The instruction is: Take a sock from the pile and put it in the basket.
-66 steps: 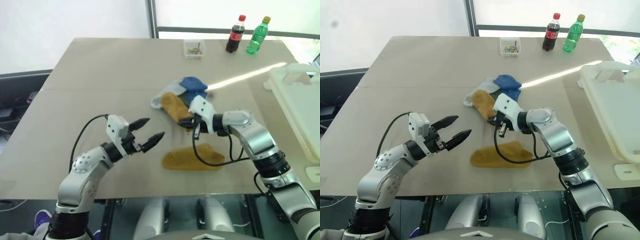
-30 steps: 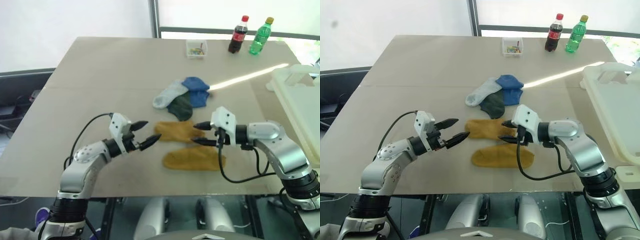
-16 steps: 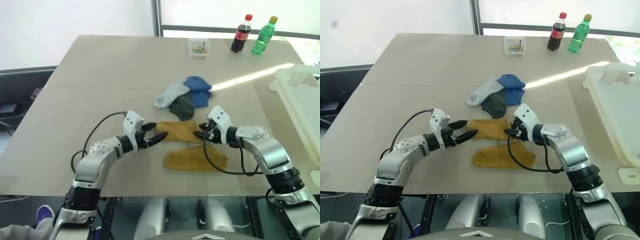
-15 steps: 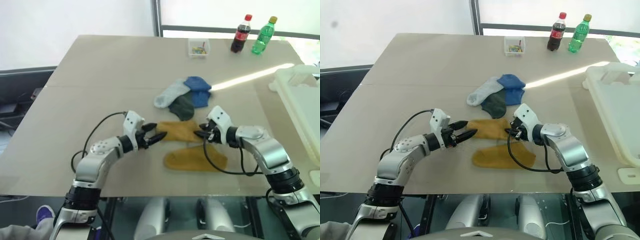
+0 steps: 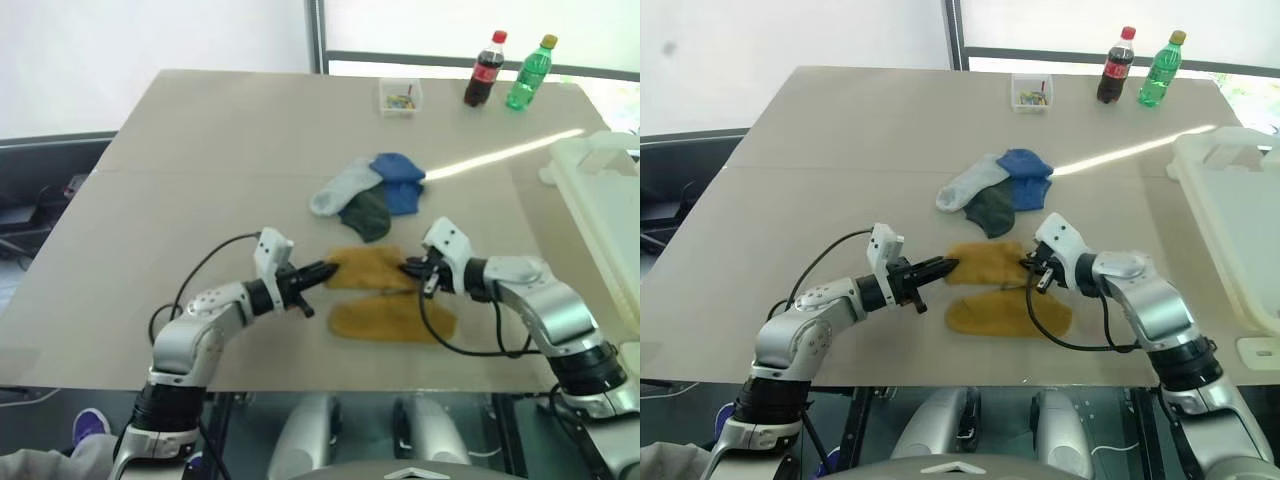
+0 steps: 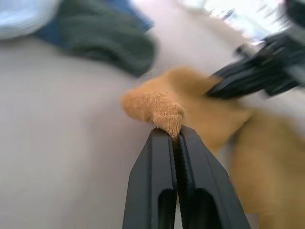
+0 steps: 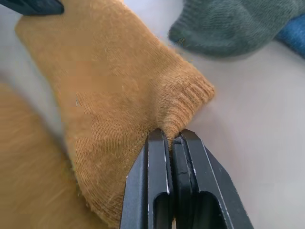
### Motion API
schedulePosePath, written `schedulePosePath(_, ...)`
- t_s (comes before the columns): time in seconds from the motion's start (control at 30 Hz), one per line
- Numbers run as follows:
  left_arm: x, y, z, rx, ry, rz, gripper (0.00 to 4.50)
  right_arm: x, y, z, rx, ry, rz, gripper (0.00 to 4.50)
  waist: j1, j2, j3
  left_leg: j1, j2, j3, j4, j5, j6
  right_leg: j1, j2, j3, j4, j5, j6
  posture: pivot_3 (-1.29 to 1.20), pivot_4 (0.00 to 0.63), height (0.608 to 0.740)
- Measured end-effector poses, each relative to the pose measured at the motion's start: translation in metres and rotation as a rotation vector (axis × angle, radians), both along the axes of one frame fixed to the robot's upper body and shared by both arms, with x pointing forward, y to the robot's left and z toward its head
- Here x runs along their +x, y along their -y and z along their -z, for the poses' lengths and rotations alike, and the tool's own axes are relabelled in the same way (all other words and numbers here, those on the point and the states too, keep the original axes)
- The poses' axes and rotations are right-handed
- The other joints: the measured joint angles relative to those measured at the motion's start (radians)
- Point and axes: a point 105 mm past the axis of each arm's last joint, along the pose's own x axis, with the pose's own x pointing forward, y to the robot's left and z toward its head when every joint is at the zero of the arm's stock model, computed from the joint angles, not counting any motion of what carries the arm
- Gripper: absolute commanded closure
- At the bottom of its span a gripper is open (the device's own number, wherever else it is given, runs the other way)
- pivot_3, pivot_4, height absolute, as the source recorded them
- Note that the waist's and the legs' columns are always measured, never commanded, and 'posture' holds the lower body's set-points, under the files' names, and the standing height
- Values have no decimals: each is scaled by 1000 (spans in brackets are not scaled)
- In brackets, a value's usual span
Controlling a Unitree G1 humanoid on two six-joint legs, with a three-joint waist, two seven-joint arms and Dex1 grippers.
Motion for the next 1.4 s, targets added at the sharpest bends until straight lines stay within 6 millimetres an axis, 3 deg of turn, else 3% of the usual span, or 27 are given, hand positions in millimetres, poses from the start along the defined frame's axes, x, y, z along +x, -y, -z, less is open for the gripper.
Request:
schedulePosePath(0.1, -19, 2, -19, -49, -7, 87, 4462, -14, 2, -26, 54, 23, -34, 4500, -6, 0, 0, 1, 1, 0, 0, -1, 1, 0, 1, 1, 0, 0, 0, 0, 150, 729)
schedulePosePath(0.2, -34, -4, -20, -65, -65, 127, 4462, -30, 10, -35, 67, 10, -38, 4500, -2, 0, 0, 1, 1, -1, 0, -1, 2, 1, 1, 1, 0, 0, 0, 0, 150, 729)
schedulePosePath(0.4, -48, -5, -18, -64, -145, 193, 4462, -51, 18, -30, 50, -51, -28, 4500, 2, 0, 0, 1, 1, 0, 1, -1, 2, 1, 0, 0, 0, -1, -2, 0, 150, 729)
schedulePosePath(0.5, -51, 0, -9, -24, -175, 214, 4462, -61, 25, -13, 13, -99, 4, 4500, 2, 0, 0, 1, 1, 0, 1, -1, 2, 1, 1, 1, 0, -2, -2, 0, 150, 729)
schedulePosePath(0.97, -49, 9, 18, 74, -230, 222, 4462, -70, 36, 9, -85, -121, 63, 4500, 2, 0, 0, 2, 1, 1, 1, -1, 2, 1, 2, 1, 0, -2, -3, 0, 150, 729)
schedulePosePath(1.1, -45, 11, 26, 58, -262, 194, 3224, -71, 37, 14, -97, -128, 65, 4500, 2, 0, 0, 2, 1, 1, 1, -1, 2, 1, 2, 1, 0, -1, -1, 0, 150, 729)
schedulePosePath(1.2, -44, 13, 32, 84, -263, 192, 1641, -72, 37, 17, -101, -123, 69, 4500, 2, 0, 0, 2, 1, 1, 1, -1, 2, 1, 2, 1, 0, -1, -1, 0, 150, 729)
schedulePosePath(1.27, -43, 14, 29, 82, -236, 189, 1003, -70, 38, 16, -109, -99, 79, 4500, 2, 0, -1, 2, 1, 1, 1, -1, 2, 2, 1, 1, 0, -1, -1, 0, 150, 729)
schedulePosePath(1.4, -42, -3, 25, 99, -239, 152, 1003, -66, 40, 13, -115, -21, 90, 4500, -2, 0, -1, 3, 2, 1, 1, -1, 2, 2, 2, 2, 0, -2, -2, 0, 150, 729)
